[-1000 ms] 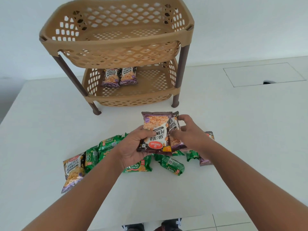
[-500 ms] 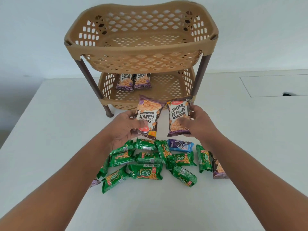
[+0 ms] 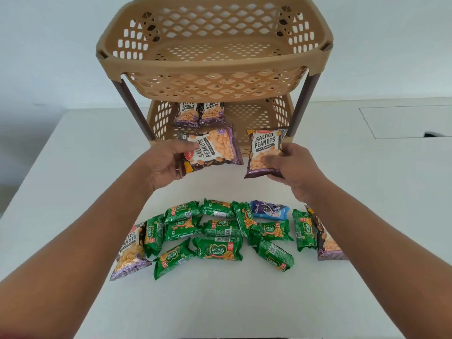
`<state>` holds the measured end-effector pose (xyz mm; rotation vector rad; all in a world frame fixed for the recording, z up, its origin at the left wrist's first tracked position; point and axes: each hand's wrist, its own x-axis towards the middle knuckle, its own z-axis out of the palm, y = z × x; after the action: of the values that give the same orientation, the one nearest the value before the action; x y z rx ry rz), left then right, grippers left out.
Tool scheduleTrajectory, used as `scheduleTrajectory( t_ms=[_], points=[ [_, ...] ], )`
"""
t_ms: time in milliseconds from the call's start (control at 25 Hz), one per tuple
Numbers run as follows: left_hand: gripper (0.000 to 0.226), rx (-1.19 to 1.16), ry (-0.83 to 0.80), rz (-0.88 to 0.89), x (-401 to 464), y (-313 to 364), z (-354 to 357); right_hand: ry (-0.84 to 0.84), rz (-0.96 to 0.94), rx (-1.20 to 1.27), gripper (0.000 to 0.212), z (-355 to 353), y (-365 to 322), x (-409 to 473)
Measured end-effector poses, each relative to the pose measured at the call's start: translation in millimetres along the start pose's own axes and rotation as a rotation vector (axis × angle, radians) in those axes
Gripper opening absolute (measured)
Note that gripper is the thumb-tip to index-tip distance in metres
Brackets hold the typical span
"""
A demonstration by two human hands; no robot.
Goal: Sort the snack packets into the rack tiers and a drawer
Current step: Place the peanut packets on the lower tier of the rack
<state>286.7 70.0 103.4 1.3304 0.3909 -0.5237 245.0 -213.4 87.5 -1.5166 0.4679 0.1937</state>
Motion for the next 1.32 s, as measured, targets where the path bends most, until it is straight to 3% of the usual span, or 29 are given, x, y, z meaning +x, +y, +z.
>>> scheduleTrajectory(
  t_ms=[200,440,600,760,880,1000,1080,1240,1320],
  points=[
    [0.033,0.002,-0.033,-0.091,10.3,6.9,-1.3,-0.017,-0.003,0.063,0.026,5.2,-11.1,3.4],
    [0.044,0.033,-0.091,-0.156,15.8,12.1,8.4,-0.167,0.069,0.028,0.025,15.5,-8.2,0.9],
    [0.037,-0.151,-0.111,-0.061,15.8,2.5,18.2,-0.172,0.085,0.031,0.043,19.5,-2.4,-1.0],
    [0.024,-0.376,0.039,0.021,14.1,-20.8,44.6,-0.180,0.084,0.031,0.054,24.0,1.1,-0.7],
    [0.022,-0.320,0.105,0.041,19.3,-23.5,61.3,-0.178,0.059,0.028,0.055,27.3,-2.6,1.4],
    [0.028,-0.285,0.155,0.133,37.8,1.1,62.4,-0.061,-0.061,0.025,0.042,22.1,-21.1,13.9],
    [0.025,-0.234,0.185,0.153,54.5,24.0,61.1,0.006,-0.153,-0.111,0.041,19.2,-39.0,28.0],
    [0.037,-0.018,0.170,0.089,91.5,45.1,69.0,0.082,-0.253,-0.451,0.065,29.8,-63.8,64.2],
    [0.029,0.235,0.264,0.160,114.2,43.3,78.5,0.159,-0.261,-0.584,0.052,39.8,-69.9,86.2]
  ],
)
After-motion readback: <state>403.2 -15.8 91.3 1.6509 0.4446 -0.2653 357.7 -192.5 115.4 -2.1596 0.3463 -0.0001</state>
